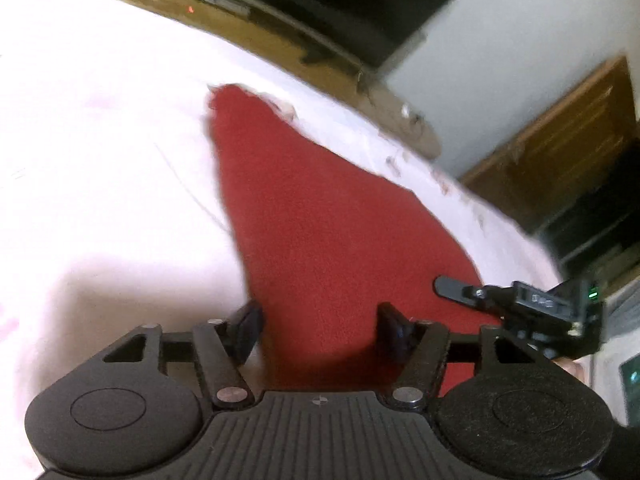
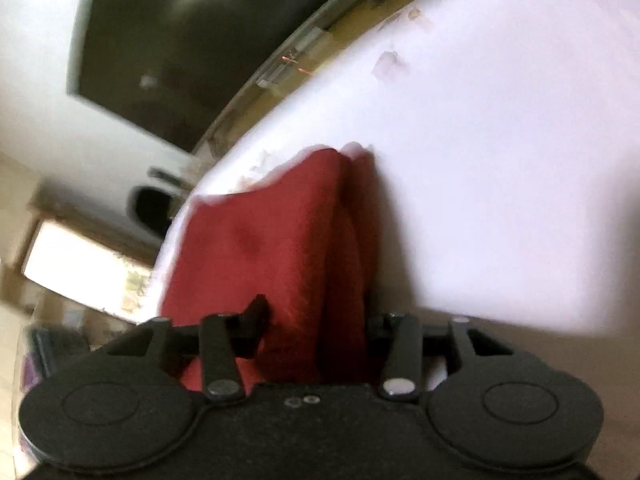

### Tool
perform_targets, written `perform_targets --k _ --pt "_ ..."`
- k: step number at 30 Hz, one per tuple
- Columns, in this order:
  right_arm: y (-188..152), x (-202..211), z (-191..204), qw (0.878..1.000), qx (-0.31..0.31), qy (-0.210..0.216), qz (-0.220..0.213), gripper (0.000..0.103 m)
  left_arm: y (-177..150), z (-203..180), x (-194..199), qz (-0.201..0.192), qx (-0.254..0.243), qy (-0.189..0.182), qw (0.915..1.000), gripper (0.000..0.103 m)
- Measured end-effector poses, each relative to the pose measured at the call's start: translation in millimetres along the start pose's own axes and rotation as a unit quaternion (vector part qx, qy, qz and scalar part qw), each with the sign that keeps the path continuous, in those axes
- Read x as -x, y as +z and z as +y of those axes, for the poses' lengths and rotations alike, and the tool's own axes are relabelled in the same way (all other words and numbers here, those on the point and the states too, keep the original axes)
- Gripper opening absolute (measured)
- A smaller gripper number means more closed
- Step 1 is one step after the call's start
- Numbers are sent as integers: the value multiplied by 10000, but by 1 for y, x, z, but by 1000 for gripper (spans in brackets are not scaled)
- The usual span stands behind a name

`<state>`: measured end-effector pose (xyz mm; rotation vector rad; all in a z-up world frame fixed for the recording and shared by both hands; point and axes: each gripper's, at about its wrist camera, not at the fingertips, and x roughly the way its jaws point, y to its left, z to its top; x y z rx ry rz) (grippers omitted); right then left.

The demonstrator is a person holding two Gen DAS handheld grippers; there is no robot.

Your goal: Fold small clothes

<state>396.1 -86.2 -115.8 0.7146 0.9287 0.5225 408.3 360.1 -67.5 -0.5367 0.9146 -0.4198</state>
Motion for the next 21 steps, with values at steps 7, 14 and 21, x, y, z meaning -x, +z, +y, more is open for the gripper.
perform_targets --k 7,14,21 --pt "5 55 36 9819 1219 -1170 -858 47 -12 -29 59 -1193 -714 809 9870 82" --pt "-21 22 106 9374 3148 -1398 -524 35 -24 -84 2 -969 -1572 1018 9775 82" --pt "-33 9 90 9105 3322 -2440 -345 36 -40 -103 4 -968 -2213 1312 9615 82"
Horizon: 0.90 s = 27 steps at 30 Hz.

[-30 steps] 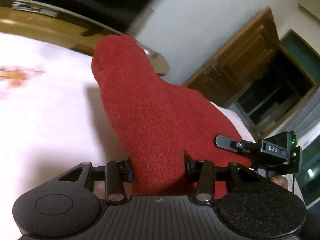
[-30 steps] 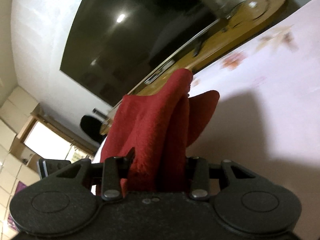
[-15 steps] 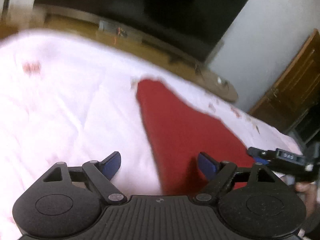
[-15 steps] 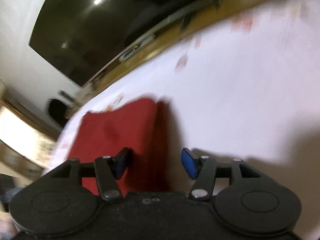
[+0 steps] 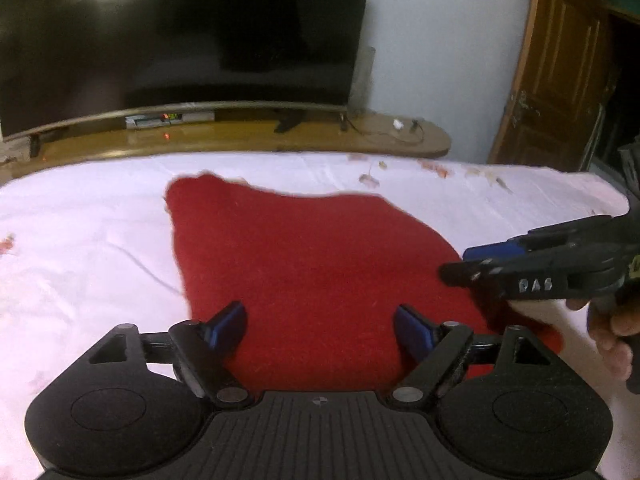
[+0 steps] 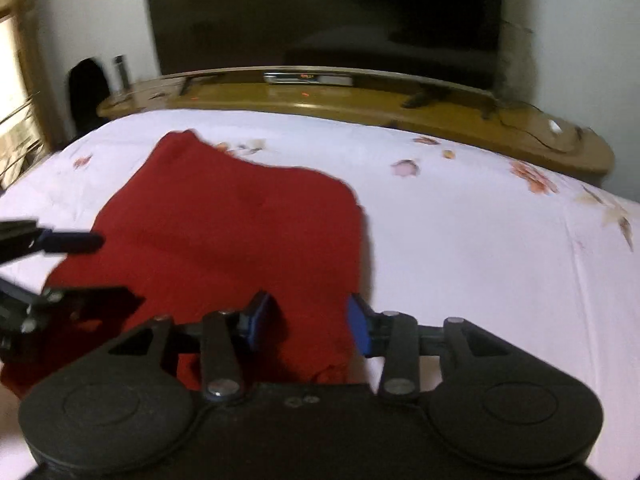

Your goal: Fold small clothes

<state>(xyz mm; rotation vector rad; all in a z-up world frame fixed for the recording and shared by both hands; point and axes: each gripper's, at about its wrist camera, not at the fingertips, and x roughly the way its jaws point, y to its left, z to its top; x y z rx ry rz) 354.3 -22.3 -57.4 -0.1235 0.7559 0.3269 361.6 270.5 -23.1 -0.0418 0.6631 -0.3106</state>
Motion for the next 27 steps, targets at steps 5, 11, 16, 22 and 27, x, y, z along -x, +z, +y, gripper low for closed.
perform_targets --k 5,11,16,22,27 --pt "-10 45 8 9989 -26 364 -306 29 -17 -7 29 -151 245 -33 9996 82" --pt "-36 4 37 9984 517 88 195 30 -50 -19 10 353 353 565 9972 83" --pt "-32 39 37 9996 252 107 82 60 -52 -23 52 144 689 807 9942 101" --pt "-53 129 25 9976 -490 244 -420 97 -56 -77 117 -56 650 1084 9920 103" --pt "-80 188 29 9970 -554 281 -464 100 -65 -120 183 -364 453 953 9938 103"
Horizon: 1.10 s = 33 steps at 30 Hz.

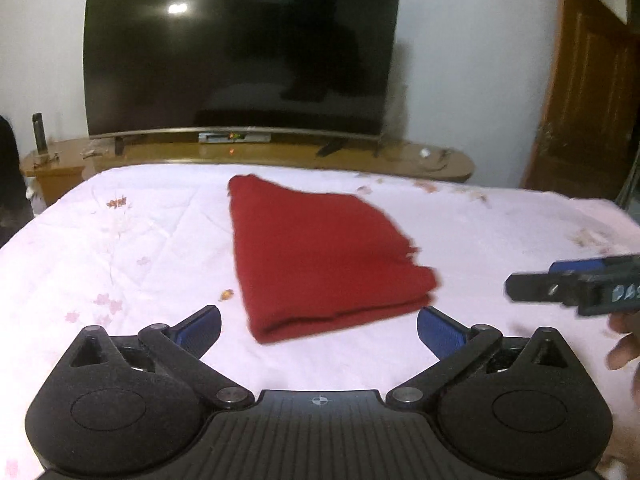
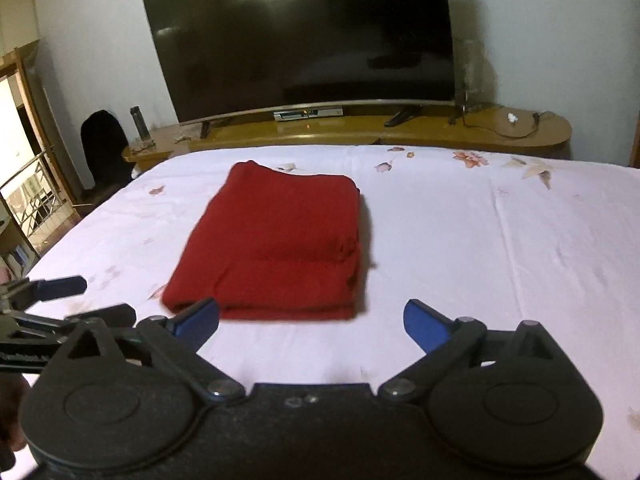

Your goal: Fold small clothes

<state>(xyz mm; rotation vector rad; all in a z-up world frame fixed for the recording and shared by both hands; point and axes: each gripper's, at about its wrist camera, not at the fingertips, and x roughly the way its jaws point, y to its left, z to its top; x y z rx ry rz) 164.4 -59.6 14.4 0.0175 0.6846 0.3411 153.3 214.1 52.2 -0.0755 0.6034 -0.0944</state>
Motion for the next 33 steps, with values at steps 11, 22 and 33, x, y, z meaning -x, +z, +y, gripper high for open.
perform_targets --k 11,22,33 --pt "-49 128 9 9959 319 -641 -546 102 -27 -55 108 -309 137 12 9994 103" --pt "-76 185 -1 9948 234 -597 -788 102 -46 -103 171 -741 78 -165 9971 103" --pt "-81 202 -6 9941 284 -558 -883 102 -52 -113 186 -841 107 -100 9963 103"
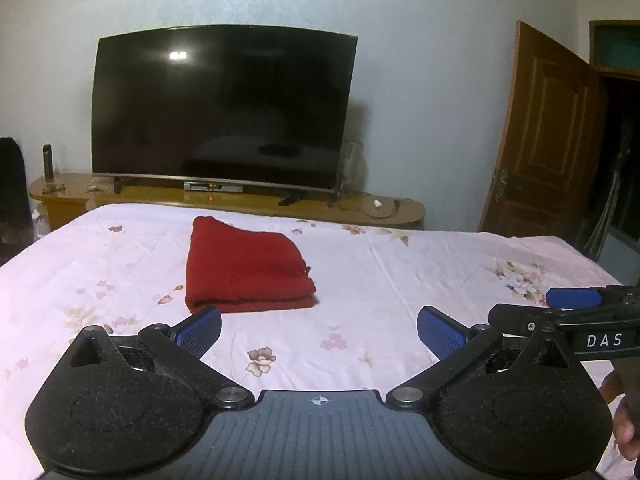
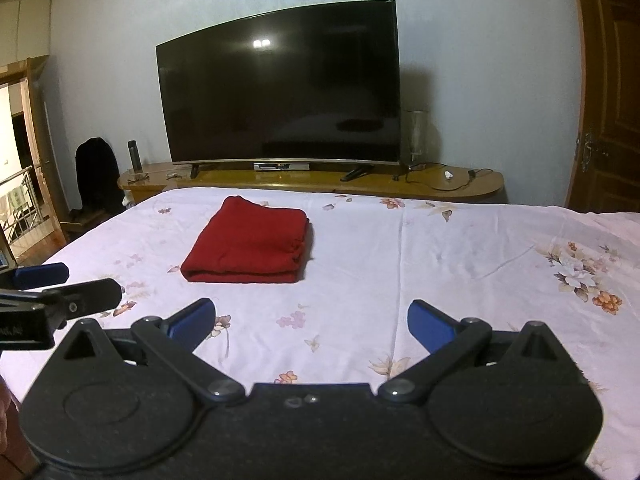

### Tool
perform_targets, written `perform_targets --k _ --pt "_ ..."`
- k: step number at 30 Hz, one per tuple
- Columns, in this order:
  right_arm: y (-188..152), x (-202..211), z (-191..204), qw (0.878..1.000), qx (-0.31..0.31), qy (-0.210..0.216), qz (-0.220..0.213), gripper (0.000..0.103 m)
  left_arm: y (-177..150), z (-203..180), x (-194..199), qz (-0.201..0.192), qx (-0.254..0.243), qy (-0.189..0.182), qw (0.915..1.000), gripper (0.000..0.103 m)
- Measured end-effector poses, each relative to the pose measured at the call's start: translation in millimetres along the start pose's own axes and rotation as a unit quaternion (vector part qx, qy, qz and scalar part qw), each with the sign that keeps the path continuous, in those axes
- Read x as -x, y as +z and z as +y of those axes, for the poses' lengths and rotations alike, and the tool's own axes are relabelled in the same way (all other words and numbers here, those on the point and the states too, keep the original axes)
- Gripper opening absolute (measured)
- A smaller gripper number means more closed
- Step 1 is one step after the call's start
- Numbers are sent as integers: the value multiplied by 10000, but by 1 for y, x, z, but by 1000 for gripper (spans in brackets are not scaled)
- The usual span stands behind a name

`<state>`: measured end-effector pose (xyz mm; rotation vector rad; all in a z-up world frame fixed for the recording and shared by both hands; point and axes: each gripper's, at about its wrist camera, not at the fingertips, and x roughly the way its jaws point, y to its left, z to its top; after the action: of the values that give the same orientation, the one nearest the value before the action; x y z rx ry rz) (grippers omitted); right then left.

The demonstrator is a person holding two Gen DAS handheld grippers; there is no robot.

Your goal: Fold small clothes

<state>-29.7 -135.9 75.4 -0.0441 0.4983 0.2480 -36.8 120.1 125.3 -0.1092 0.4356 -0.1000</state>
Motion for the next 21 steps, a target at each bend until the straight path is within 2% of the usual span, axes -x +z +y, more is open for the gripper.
perform_targets --k 21 --pt "7 3 3 10000 66 -32 -34 102 3 7 -3 -19 50 80 10000 103"
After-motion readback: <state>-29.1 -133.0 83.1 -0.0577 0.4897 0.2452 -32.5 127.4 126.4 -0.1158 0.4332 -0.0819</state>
